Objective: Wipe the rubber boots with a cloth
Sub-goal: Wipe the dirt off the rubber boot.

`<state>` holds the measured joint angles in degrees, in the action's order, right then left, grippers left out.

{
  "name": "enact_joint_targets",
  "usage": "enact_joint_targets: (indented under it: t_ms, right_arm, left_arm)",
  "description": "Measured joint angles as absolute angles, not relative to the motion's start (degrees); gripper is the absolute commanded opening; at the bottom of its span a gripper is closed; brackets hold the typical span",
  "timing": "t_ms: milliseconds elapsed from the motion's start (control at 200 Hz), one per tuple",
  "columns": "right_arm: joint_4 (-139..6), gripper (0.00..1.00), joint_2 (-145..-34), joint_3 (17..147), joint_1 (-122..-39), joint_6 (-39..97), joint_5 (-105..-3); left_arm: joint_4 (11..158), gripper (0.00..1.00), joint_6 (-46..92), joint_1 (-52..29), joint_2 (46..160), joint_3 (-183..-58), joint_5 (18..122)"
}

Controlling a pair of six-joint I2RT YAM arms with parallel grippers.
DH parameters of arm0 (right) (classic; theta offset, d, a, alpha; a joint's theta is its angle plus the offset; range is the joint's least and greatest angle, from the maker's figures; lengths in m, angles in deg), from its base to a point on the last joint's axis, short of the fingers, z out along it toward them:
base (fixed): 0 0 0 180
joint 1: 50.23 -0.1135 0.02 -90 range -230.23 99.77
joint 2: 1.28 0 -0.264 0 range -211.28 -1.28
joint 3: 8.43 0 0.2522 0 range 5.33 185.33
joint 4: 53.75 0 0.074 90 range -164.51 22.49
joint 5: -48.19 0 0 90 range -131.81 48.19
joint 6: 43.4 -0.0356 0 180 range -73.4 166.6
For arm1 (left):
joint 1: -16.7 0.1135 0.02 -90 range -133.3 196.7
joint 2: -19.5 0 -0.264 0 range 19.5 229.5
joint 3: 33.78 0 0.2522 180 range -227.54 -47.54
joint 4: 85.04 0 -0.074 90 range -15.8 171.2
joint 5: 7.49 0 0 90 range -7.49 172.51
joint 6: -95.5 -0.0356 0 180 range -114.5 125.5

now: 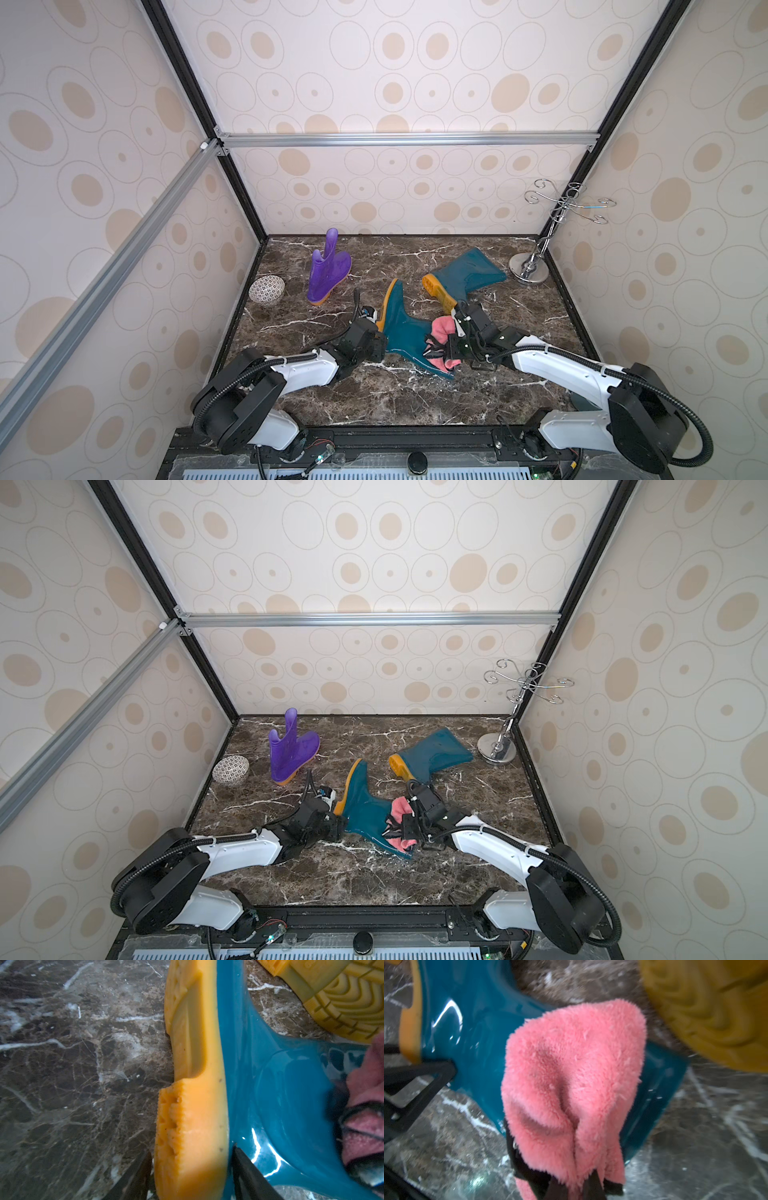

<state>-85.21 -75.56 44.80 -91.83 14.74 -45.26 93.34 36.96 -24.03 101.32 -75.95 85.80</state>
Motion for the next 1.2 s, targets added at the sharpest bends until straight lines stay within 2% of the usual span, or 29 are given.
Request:
enact_joint_targets:
  t_ms: [200, 325, 445, 605, 800, 900, 1040, 1195]
  right_arm:
    - [-79.5, 0.00, -84.9, 52.5, -101.2, 17.1, -50.1]
    - [-74.4, 0.00, -89.0, 55.2, -102.4, 16.7, -50.5]
    - [-73.7, 0.00, -91.0, 55.1, -102.2, 15.4, -46.2]
    - [-74.3, 0.00, -88.0, 50.1, -101.5, 11.5, -39.5]
    - [-82.6, 0.00, -73.4, 40.6, -100.8, 5.7, -30.3]
    - [-84.4, 0.00, -69.1, 38.2, -100.7, 5.8, -29.5]
    - [-78.7, 0.00, -71.4, 37.0, -101.7, 8.2, -32.1]
    - [-72.9, 0.00, -81.3, 41.7, -103.4, 9.6, -35.6]
  left_arm:
    - [91.3, 0.63, 37.2, -24.0, 100.7, -76.7, 84.9]
    - [89.1, 0.64, 37.3, -24.0, 99.8, -77.1, 84.0]
    - [88.3, 0.64, 37.7, -24.0, 99.5, -77.1, 83.4]
    - [87.9, 0.65, 37.9, -24.0, 99.4, -77.1, 82.9]
    - [86.9, 0.66, 37.9, -24.0, 98.6, -77.2, 82.8]
    - [86.2, 0.67, 37.8, -24.0, 98.6, -77.4, 82.8]
    - [85.0, 0.67, 37.8, -24.0, 98.6, -78.4, 82.6]
    - [84.7, 0.67, 37.8, -24.0, 98.6, -78.8, 82.5]
